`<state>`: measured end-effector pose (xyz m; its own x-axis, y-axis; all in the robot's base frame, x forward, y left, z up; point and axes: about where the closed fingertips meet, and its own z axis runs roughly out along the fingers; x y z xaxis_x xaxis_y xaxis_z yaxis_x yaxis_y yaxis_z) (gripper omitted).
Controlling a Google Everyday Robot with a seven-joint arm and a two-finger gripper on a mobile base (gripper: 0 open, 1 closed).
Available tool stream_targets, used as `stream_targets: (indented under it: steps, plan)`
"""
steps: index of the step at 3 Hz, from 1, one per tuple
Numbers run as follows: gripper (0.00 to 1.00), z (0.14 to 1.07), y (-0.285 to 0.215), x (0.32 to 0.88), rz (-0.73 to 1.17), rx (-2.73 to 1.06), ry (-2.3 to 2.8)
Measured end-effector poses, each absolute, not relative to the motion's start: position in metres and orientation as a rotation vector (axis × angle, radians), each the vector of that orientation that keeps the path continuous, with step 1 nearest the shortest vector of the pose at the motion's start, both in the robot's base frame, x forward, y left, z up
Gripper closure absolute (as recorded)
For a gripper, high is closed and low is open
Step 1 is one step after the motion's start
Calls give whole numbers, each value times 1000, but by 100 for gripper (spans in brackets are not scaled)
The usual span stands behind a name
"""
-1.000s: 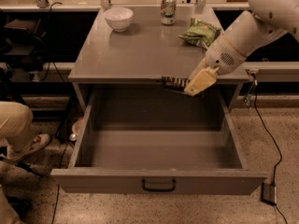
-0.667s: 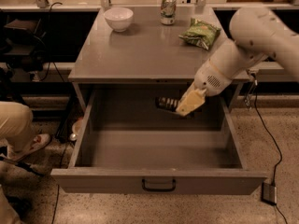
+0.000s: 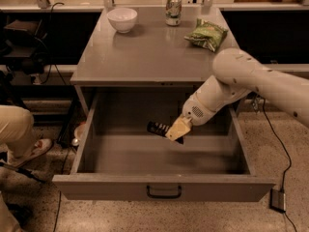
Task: Place rxbar chocolate into top drawer
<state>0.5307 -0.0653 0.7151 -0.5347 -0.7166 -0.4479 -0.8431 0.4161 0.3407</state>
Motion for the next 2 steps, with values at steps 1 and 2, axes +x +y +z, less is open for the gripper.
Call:
stream_targets:
  steps: [1,2]
  plan:
    - [100,693,-38,538,797,-1259,2425]
    - [82,681,-10,551,808,-1198,2379]
